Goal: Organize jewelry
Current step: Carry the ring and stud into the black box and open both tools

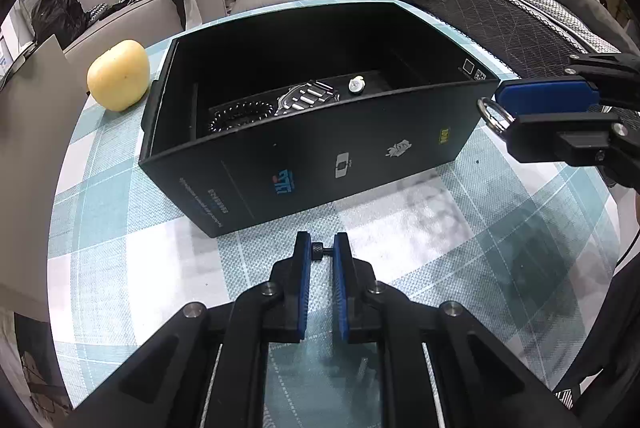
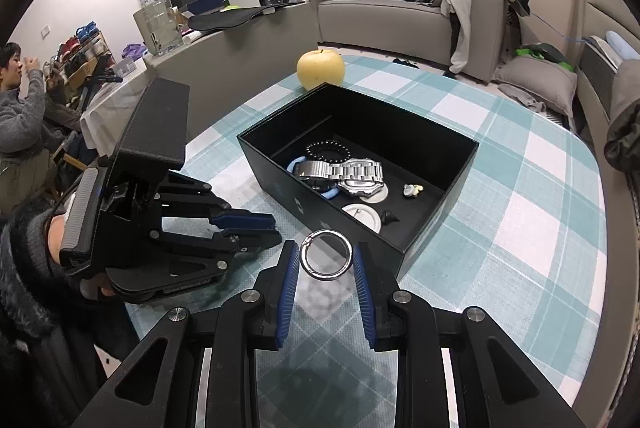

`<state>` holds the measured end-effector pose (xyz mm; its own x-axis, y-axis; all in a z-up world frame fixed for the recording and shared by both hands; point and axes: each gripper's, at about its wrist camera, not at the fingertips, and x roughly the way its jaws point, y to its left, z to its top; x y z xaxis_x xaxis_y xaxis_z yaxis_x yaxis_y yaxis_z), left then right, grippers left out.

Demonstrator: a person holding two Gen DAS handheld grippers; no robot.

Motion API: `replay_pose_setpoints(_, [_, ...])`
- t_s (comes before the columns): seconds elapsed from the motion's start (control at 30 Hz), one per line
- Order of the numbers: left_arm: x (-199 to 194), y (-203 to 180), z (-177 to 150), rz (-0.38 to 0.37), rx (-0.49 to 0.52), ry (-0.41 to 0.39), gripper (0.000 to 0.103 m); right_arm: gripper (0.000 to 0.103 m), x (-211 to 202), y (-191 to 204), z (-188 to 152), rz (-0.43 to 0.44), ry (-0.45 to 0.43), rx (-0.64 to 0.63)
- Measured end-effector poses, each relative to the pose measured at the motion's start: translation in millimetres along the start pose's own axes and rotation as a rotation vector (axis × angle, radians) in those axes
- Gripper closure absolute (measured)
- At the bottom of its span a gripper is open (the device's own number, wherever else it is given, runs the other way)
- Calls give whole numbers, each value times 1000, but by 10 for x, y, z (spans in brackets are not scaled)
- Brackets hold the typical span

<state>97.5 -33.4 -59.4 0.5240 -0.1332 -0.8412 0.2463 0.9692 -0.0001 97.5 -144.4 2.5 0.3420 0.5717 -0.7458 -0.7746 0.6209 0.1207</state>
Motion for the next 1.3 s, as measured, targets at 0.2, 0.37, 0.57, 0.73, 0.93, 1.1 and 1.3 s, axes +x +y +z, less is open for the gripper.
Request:
replay_pose_setpoints(0.2, [-57, 32, -11, -9, -8, -17, 96, 77, -20, -15, 25, -1, -13, 6])
replay_pose_setpoints(0.37, [-207, 2, 52, -41, 7, -80, 96, 77, -108, -46, 58, 6, -57, 23])
replay_pose_setpoints(0.57, [-454, 52, 175, -65, -4, -191, 96, 77, -221, -107, 109, -10, -118, 64])
replay_pose_setpoints(0.73, [-532, 205, 293, -45, -51, -243, 96, 77, -252, -182, 172, -35, -151, 118])
replay_pose_setpoints(0.93, [-537, 364, 452, -22, -124, -306, 96, 77, -185, -283, 245, -71, -170, 176])
replay_pose_setpoints(1.1, [-519, 429, 550, 1, -155, -335, 96, 77, -114, -361, 317, -102, -189, 227])
replay_pose_setpoints(1.3, [-491, 451, 626, 11, -167, -370, 96, 77, -34, -424, 441, -115, -206, 263])
